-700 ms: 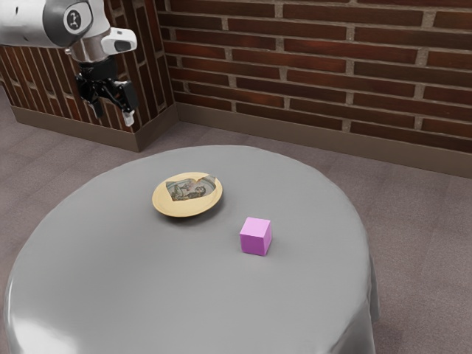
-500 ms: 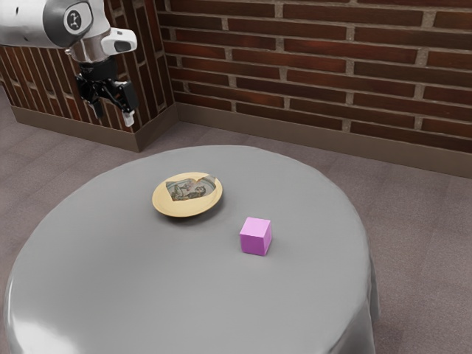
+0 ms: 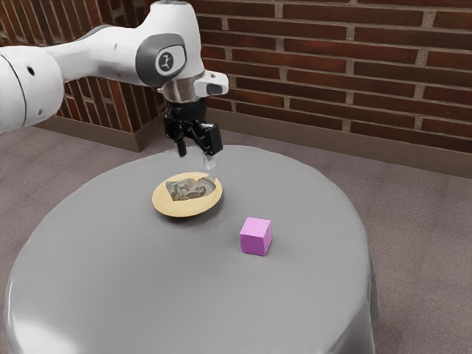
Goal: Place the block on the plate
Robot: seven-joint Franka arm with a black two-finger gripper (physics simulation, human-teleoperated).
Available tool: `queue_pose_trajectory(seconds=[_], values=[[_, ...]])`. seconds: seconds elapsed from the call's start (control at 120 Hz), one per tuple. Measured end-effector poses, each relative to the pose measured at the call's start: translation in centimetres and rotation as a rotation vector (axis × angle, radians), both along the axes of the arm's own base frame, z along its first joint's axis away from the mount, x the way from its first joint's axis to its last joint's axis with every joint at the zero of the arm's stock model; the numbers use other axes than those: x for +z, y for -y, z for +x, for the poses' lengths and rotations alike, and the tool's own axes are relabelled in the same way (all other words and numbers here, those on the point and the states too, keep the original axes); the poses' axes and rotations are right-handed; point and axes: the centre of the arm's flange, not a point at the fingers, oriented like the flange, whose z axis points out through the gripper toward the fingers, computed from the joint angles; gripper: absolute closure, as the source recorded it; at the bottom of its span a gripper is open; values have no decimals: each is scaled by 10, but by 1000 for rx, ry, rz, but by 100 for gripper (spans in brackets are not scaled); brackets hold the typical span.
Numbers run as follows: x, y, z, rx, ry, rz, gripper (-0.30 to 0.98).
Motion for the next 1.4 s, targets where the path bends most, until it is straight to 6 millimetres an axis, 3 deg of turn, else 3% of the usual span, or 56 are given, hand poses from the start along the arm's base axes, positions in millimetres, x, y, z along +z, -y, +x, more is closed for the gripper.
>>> queue_pose_trajectory(seconds=[0.192,0.325,0.525,0.892,1.125,1.4], values=[[-25,64,-5,13,14,-27,0],[-54,82,1,67,16,-20,0],[-118,87,24,164,4,-1,0],[-199,99,52,271,29,5,0],[-229,94,56,318,22,21,0],[-248,93,57,352,9,28,0]])
